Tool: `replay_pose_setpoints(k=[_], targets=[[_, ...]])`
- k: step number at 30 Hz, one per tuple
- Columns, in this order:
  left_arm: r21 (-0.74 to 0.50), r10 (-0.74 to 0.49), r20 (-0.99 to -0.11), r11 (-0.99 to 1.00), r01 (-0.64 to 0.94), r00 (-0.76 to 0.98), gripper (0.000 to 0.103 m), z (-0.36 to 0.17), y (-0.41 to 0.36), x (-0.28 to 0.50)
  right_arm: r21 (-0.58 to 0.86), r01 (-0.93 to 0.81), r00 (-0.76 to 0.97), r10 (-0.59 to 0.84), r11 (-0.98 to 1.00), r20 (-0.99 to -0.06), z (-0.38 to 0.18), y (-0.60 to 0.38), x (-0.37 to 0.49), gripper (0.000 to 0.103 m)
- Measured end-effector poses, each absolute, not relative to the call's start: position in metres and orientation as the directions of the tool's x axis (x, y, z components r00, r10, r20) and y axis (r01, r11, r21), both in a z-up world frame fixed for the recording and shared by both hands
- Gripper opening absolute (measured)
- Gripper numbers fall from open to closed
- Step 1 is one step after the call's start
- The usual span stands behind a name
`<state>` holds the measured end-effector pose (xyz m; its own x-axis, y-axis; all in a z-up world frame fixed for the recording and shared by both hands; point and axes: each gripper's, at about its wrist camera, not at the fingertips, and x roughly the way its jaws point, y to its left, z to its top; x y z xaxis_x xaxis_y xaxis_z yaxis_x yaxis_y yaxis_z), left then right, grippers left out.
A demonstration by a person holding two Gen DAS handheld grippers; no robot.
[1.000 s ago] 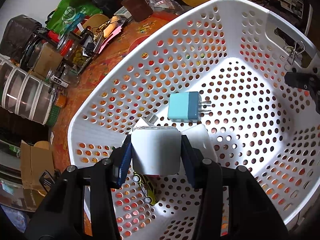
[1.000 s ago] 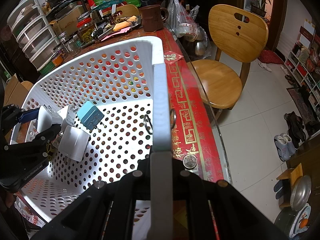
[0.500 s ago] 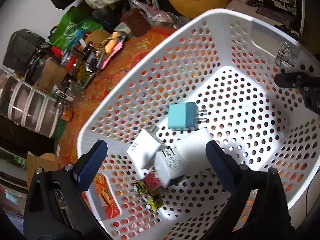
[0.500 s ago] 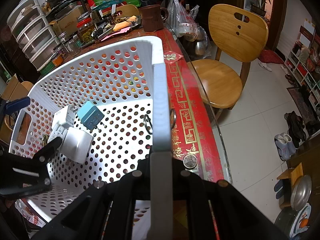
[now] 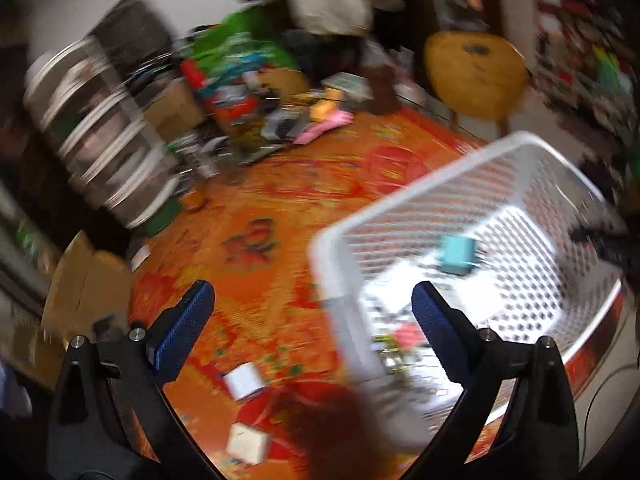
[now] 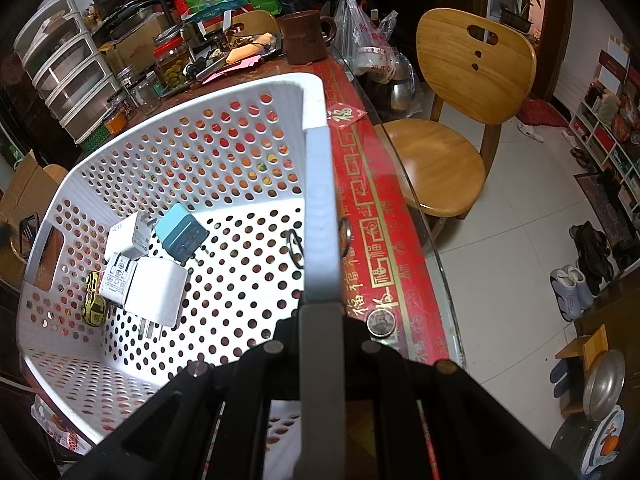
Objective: Organize rigid objects
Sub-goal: 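Grasp a white charger with a USB port using the left tool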
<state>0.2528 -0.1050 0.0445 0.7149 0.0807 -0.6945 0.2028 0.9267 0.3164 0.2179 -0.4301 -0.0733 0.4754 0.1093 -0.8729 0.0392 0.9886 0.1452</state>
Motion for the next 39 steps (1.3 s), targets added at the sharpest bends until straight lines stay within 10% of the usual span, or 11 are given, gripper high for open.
replay_pose_setpoints(k=[13, 24, 27, 39], targets=[[0.174, 0.148, -0.884, 0.985, 0.018, 0.444, 0.102, -0.075, 0.054, 0.29, 0.144, 0.037, 0.475, 0.109, 0.989, -0.873, -0.073, -0.43, 0.218, 0.009], [0.161, 0.165, -0.92, 0.986, -0.04, 0.356, 0.074, -0.143, 0.047, 0.299, 0.143, 0.037, 0.475, 0.109, 0.989, -0.873, -0.073, -0.43, 0.218, 0.009], [0.144, 0.153, -0.92, 0.988, -0.054, 0.361, 0.046, -0.141, 0.048, 0.3, 0.142, 0.036, 0.475, 0.109, 0.989, -0.874, -0.073, -0.43, 0.218, 0.009], [0.12, 0.145, -0.894, 0.989, -0.085, 0.424, 0.042, -0.113, 0.064, 0.297, 0.142, 0.034, 0.475, 0.109, 0.989, -0.873, -0.073, -0.429, 0.217, 0.009]])
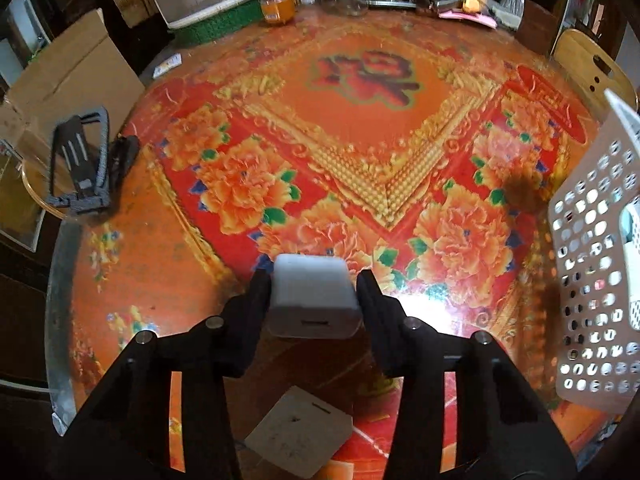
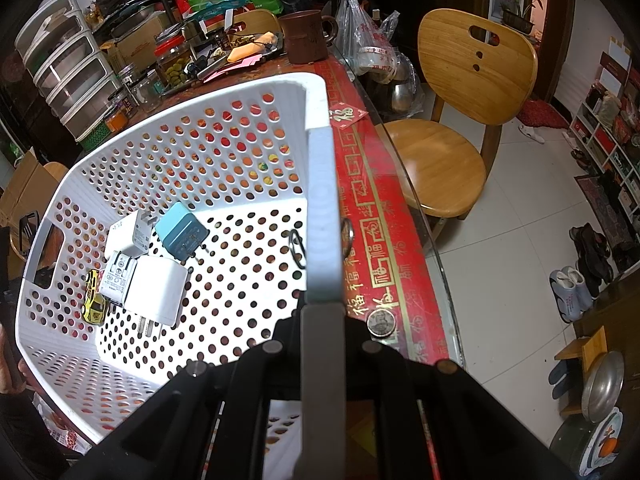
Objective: Organize rigid objects
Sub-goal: 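Grasp a white charger with a USB port using the left tool, then carry the USB charger into the basket and open the left tool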
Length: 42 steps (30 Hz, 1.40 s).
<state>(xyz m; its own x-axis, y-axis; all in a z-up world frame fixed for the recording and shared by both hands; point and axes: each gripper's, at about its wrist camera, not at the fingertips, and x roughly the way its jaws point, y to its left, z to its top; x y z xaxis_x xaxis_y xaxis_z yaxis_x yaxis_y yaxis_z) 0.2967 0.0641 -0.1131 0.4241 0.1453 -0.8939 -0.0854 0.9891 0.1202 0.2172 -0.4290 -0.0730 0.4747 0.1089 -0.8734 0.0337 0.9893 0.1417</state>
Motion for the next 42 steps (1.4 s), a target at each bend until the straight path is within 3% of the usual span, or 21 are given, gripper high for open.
replay_pose_setpoints(k=[14, 22, 30, 42], targets=[[0.139, 0.111, -0.802, 0.99, 0.002, 0.587, 0.041, -0.011, 0.011, 0.263, 0.144, 0.029, 0.474, 0.113, 0.989, -0.873, -0.073, -0.428, 0.217, 0.01], [0.2, 0.023, -0.747, 0.961, 0.192, 0.664, 0.042, 0.053, -0.09, 0.243, 0.145, 0.03, 0.475, 0.113, 0.989, -0.873, -0.073, -0.428, 0.217, 0.01], [0.232, -0.035, -0.812, 0.897, 0.377, 0.583, 0.042, 0.026, -0.18, 0.229, 0.148, 0.027, 0.475, 0.117, 0.989, -0.872, -0.074, -0.428, 0.217, 0.01], [0.195, -0.008, -0.905, 0.881, 0.432, 0.426, 0.042, -0.049, -0.199, 0.248, 0.149, 0.027, 0.475, 0.119, 0.988, -0.872, -0.074, -0.428, 0.217, 0.011]])
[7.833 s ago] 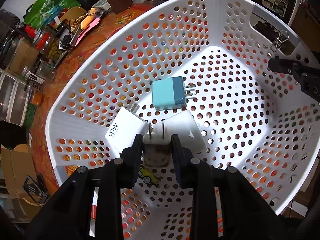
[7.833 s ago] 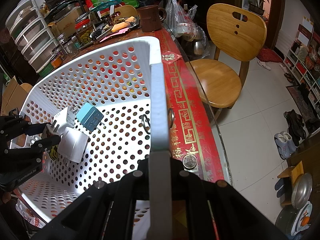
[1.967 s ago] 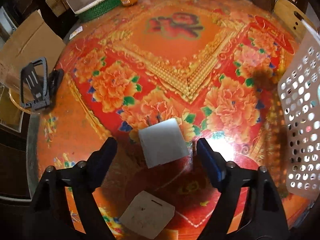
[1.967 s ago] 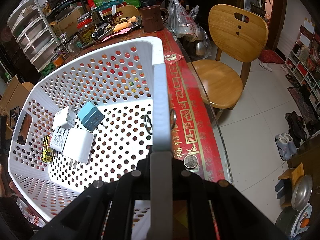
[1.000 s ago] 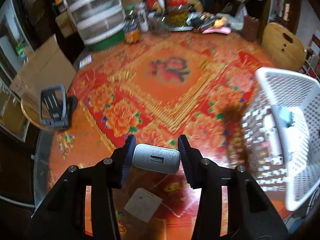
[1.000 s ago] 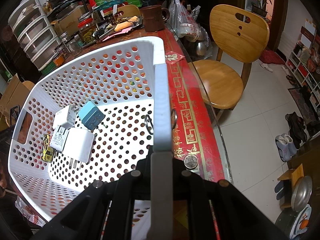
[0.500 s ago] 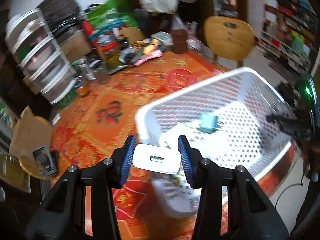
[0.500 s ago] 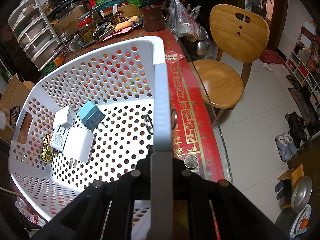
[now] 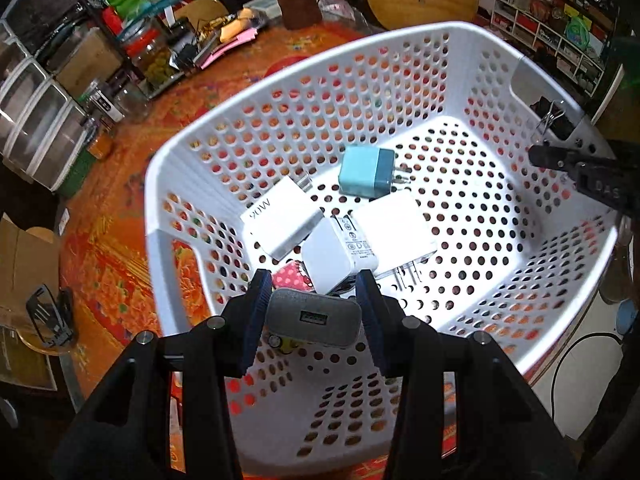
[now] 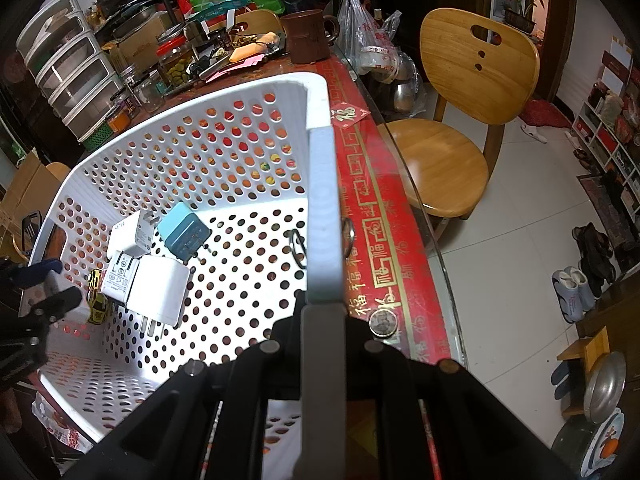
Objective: Organize rigid objects
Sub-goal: 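Carry the USB charger into the basket and open the left tool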
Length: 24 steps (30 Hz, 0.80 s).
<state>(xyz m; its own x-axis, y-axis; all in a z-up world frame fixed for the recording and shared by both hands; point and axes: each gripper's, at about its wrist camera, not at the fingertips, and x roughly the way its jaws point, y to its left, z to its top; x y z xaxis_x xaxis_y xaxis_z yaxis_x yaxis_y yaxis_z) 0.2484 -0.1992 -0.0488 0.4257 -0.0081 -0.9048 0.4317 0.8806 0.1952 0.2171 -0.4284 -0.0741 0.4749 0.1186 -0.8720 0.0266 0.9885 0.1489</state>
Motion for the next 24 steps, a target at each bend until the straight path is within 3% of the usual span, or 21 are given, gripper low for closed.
replay_pose_setpoints(k=[24], targets=[[0.209, 0.015, -0.909, 0.882, 0.422, 0.418, 0.045, -0.069, -0.205, 0.262, 0.149, 0.026, 0.475, 0.119, 0.989, -0.872, -0.074, -0.428, 0.217, 0.011]])
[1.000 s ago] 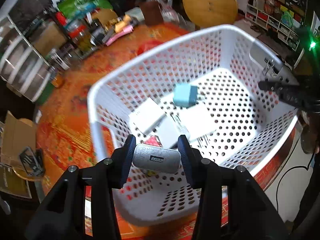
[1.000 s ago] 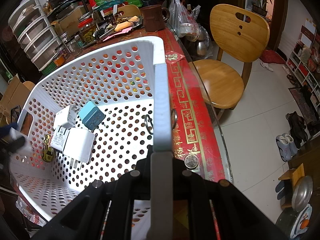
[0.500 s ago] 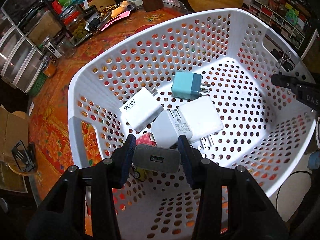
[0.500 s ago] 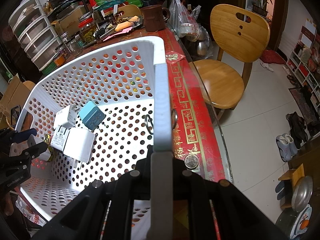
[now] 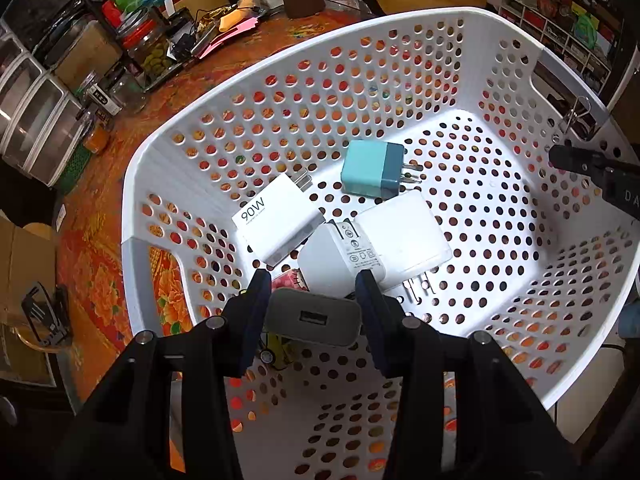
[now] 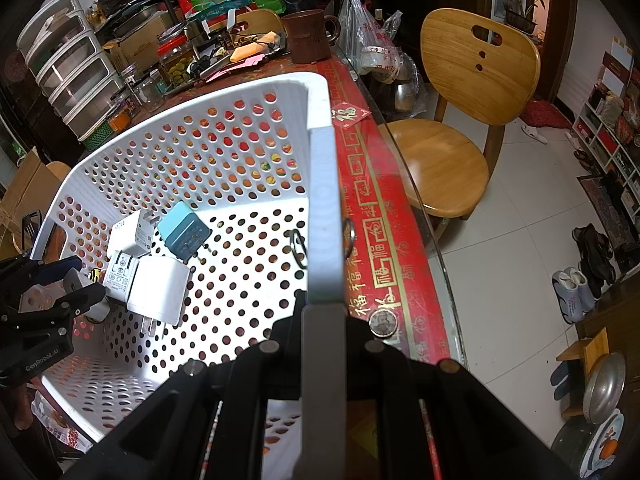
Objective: Organize rigid objects
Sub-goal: 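Carry the USB charger into the basket and open the left tool, then grasp the flat white plug charger on the table with the left tool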
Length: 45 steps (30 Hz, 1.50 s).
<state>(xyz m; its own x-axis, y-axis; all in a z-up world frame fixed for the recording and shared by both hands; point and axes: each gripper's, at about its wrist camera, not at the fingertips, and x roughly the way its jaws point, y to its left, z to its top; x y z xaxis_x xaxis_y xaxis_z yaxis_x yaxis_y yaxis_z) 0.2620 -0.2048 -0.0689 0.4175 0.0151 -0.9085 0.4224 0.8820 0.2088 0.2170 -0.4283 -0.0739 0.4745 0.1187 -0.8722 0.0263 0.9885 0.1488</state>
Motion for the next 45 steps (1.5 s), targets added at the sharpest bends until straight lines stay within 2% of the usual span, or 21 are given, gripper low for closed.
replay_pose_setpoints(k=[1, 3, 9, 14, 23, 27, 32, 38, 42, 45], targets=[[0.213, 0.018, -0.907, 0.882, 0.42, 0.421, 0.048, -0.069, -0.205, 0.262, 0.149, 0.027, 0.474, 0.119, 0.989, -0.872, -0.074, -0.428, 0.217, 0.011], [0.211, 0.015, -0.902, 0.887, 0.41, 0.433, 0.068, -0.067, -0.202, 0.263, 0.149, 0.026, 0.475, 0.119, 0.988, -0.872, -0.074, -0.428, 0.217, 0.011], [0.238, 0.0, -0.866, 0.88, 0.411, 0.5, 0.093, -0.053, -0.202, 0.256, 0.15, 0.026, 0.475, 0.119, 0.988, -0.872, -0.074, -0.428, 0.217, 0.011], [0.247, -0.019, -0.84, 0.876, 0.415, 0.542, 0.097, -0.04, -0.202, 0.248, 0.148, 0.026, 0.474, 0.119, 0.989, -0.873, -0.074, -0.428, 0.217, 0.011], [0.27, -0.059, -0.754, 0.881, 0.39, 0.655, 0.098, -0.002, -0.188, 0.223, 0.149, 0.026, 0.474, 0.119, 0.989, -0.872, -0.073, -0.428, 0.217, 0.011], [0.248, -0.05, -0.715, 0.914, 0.321, 0.697, 0.101, 0.019, -0.143, 0.207, 0.149, 0.025, 0.475, 0.119, 0.989, -0.872, -0.073, -0.428, 0.217, 0.011], [0.254, 0.051, -0.681, 0.952, 0.171, 0.73, 0.102, 0.029, -0.067, 0.196, 0.149, 0.025, 0.475, 0.119, 0.989, -0.872, -0.073, -0.428, 0.218, 0.011], [0.276, 0.205, -0.727, 0.961, 0.005, 0.656, 0.102, -0.01, 0.024, 0.194, 0.148, 0.027, 0.475, 0.117, 0.989, -0.872, -0.073, -0.427, 0.217, 0.011], [0.302, 0.254, -0.797, 0.953, -0.002, 0.549, 0.102, -0.071, 0.055, 0.199, 0.144, 0.026, 0.475, 0.114, 0.989, -0.872, -0.072, -0.427, 0.218, 0.011], [0.288, 0.239, -0.831, 0.957, 0.021, 0.502, 0.102, -0.101, 0.058, 0.2, 0.142, 0.024, 0.474, 0.113, 0.99, -0.873, -0.072, -0.427, 0.218, 0.011]])
